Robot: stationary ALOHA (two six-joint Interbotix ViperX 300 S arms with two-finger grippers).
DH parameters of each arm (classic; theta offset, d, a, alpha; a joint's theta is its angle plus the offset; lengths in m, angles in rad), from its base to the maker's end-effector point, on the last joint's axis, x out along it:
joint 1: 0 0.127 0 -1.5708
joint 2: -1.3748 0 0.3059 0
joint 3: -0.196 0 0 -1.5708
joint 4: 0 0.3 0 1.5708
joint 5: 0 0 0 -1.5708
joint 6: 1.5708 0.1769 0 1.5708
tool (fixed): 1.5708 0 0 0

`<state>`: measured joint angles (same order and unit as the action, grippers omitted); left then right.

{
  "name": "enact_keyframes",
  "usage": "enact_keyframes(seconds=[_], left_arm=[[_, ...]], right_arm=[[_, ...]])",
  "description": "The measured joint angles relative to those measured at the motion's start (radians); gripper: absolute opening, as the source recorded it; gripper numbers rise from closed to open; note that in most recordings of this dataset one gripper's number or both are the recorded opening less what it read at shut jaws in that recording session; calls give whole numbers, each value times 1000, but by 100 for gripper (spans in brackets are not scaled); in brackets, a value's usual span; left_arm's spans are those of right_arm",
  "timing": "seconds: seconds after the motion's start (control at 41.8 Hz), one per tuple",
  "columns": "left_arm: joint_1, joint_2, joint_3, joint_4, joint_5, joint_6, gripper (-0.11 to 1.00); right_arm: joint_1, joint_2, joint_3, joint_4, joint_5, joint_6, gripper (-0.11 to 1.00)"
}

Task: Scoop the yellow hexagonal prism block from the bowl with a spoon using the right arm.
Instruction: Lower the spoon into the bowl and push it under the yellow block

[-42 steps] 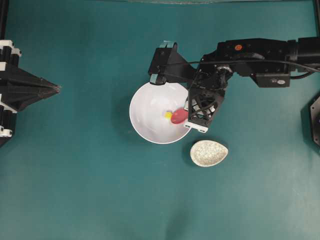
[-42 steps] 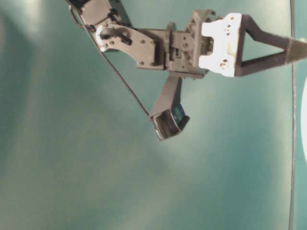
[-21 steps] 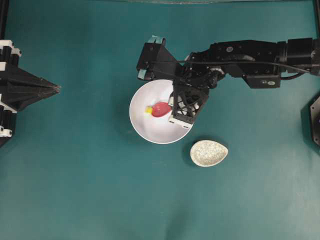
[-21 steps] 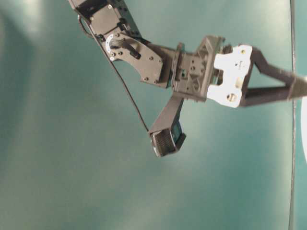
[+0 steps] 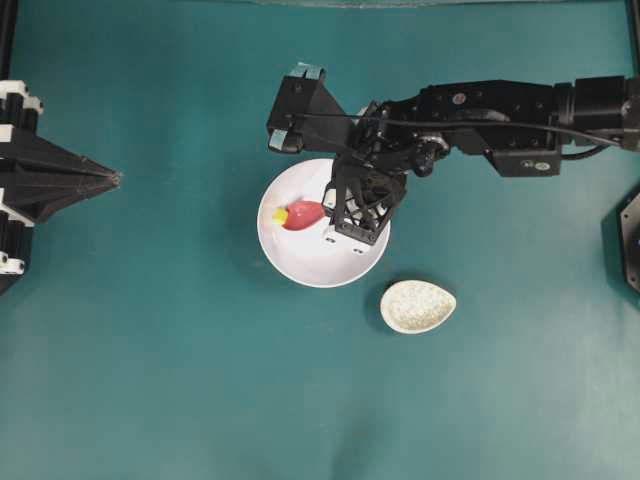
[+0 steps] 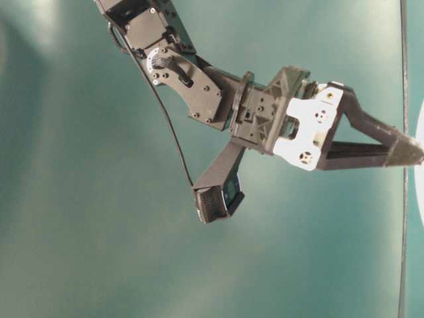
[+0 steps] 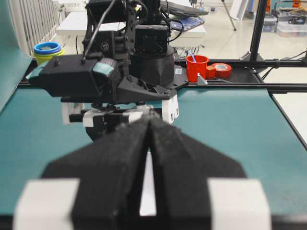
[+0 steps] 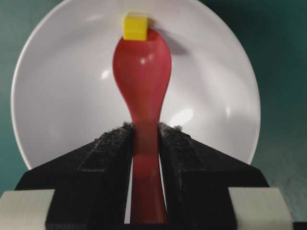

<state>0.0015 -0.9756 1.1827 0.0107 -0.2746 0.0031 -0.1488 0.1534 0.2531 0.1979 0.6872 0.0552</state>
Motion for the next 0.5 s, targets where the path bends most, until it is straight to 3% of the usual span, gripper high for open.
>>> enact_keyframes(seconds=[0.502], left_arm=[[0, 0, 0, 0, 8, -2, 0]], right_arm=[[0, -120, 48, 2, -104, 5, 24]])
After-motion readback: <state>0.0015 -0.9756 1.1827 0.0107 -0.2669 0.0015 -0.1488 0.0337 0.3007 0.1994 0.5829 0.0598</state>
